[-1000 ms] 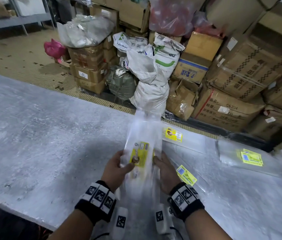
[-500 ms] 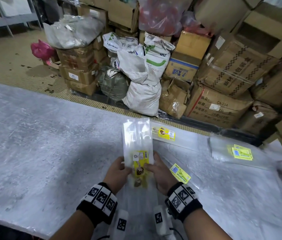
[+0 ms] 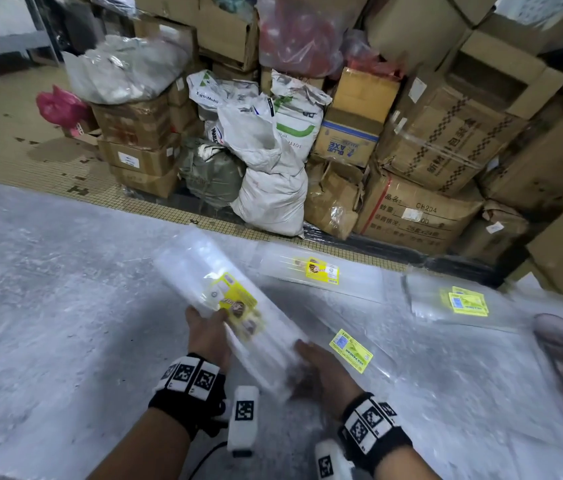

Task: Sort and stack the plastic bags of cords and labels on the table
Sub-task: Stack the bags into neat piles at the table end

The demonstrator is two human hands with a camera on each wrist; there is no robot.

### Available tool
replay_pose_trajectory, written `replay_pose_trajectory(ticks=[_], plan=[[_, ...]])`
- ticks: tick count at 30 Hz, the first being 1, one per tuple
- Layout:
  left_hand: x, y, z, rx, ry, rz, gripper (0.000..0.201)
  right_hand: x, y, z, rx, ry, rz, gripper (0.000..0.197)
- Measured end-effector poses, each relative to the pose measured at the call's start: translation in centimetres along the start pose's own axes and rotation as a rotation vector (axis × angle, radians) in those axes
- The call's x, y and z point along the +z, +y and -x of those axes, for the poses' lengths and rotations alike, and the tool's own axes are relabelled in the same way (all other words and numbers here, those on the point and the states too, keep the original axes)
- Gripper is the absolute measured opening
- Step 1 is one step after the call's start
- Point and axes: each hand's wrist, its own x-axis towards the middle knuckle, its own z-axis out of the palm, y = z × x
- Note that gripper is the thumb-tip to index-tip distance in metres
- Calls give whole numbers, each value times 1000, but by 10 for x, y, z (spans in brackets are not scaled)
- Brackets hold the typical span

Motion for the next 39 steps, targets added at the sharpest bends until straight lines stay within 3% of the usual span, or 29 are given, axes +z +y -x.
replay_pose_trajectory(ticks=[6, 9, 12, 17, 20, 22, 25, 27, 28, 30, 31, 34, 39], plan=[[10, -17, -4, -156, -92, 213, 39, 8, 8, -3, 33, 80, -399, 37], [14, -30, -7, -273, -120, 440, 49, 11, 5, -6, 7, 123, -549, 44], [18, -35, -9, -356, -71, 493, 49, 14, 3, -8, -57, 132, -652, 47], [18, -36, -7, -427, -51, 490, 51, 20, 7, -12, -76, 141, -588, 21], [20, -26, 4, -417, -150, 455, 34, 15, 10, -21, -199, 238, -477, 36], [18, -21, 13, -425, -215, 433, 31, 9, 5, -23, -251, 243, -423, 34], [5, -7, 15, -453, -259, 434, 14, -8, -4, -24, -242, 238, -399, 35], [-6, 2, 5, -439, -242, 448, 13, -22, -6, -23, -244, 272, -364, 35], [-12, 7, 1, -413, -230, 439, 13, -28, -7, -22, -241, 313, -350, 45], [-21, 13, -8, -344, -221, 375, 14, -40, -12, -16, -225, 367, -344, 91], [-25, 13, -14, -319, -226, 322, 16, -45, -13, -14, -235, 354, -346, 100], [-27, 13, -17, -272, -260, 213, 19, -58, -19, -9, -259, 367, -344, 55], [-11, 17, -16, -131, -337, -3, 32, -80, -35, -8, -271, 457, -204, 47]])
